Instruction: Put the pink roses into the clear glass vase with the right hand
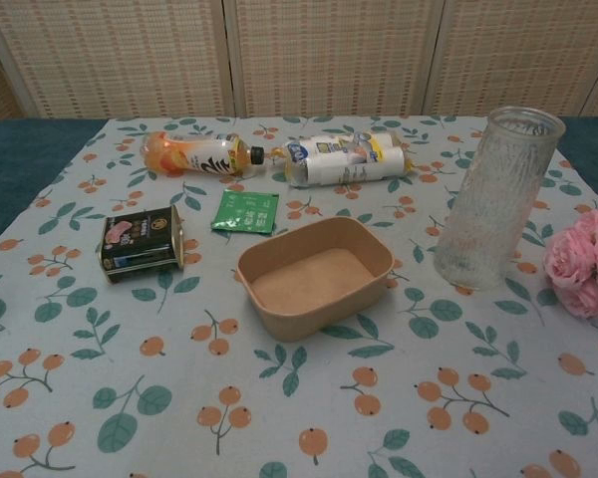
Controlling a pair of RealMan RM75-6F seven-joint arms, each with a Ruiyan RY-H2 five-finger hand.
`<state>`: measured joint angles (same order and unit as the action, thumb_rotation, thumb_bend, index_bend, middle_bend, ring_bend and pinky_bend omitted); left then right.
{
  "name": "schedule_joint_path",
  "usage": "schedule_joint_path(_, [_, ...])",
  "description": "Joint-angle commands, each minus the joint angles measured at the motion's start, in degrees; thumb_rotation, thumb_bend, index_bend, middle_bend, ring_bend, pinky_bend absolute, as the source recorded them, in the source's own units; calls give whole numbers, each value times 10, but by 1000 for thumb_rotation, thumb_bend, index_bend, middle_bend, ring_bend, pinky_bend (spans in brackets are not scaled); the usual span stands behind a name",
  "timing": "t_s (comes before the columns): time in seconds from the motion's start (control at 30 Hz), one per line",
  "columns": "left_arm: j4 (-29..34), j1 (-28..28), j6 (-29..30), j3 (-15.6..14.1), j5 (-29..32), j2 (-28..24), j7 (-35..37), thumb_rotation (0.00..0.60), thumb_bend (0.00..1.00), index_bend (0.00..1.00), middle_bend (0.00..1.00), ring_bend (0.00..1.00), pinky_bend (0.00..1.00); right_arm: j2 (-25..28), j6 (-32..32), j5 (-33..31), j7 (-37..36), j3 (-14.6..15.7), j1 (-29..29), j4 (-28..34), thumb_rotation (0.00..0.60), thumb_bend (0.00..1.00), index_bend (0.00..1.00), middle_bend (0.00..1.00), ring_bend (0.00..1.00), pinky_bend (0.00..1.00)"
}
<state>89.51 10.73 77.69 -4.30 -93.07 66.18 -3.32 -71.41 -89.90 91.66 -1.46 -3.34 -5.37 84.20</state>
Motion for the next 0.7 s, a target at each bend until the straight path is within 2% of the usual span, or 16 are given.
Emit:
schedule_joint_path(0.03, [0, 0, -2, 0, 1, 1, -3, 600, 423, 147, 217, 314, 383, 5, 0, -1, 2, 2, 2, 6, 600, 3, 142, 704, 788, 999])
schedule_joint_path(0.17, [2, 1, -6, 0, 5, 1, -4, 600, 423, 147, 217, 313, 383, 16, 13, -10, 12, 4, 2, 18, 600, 3, 159, 754, 843, 1000])
schedule_joint_path(0.3, [0, 2, -8, 1, 5, 3, -4, 600, 424, 147, 217, 314, 383, 32, 54, -35, 38, 3, -8, 36, 600, 2, 144, 789, 883, 1000])
schedule_joint_path(0.47, [0, 3, -11, 0, 6, 2, -2, 600, 424, 147, 218, 317, 384, 23, 140, -102, 63, -16, -43, 36, 600, 0, 102, 800, 897, 1000])
schedule_joint_path(0.63, [2, 1, -4, -2, 0, 1, -5, 600, 423, 147, 219, 318, 384, 3, 254, -161, 18, -32, -91, 0, 600, 0, 106, 809, 909, 1000])
schedule_joint_path(0.7, [2, 1, -7, -1, 2, 2, -6, 600, 422, 147, 218, 318, 384, -5, 280, -166, -1, -33, -103, -15, 600, 0, 116, 815, 917, 1000])
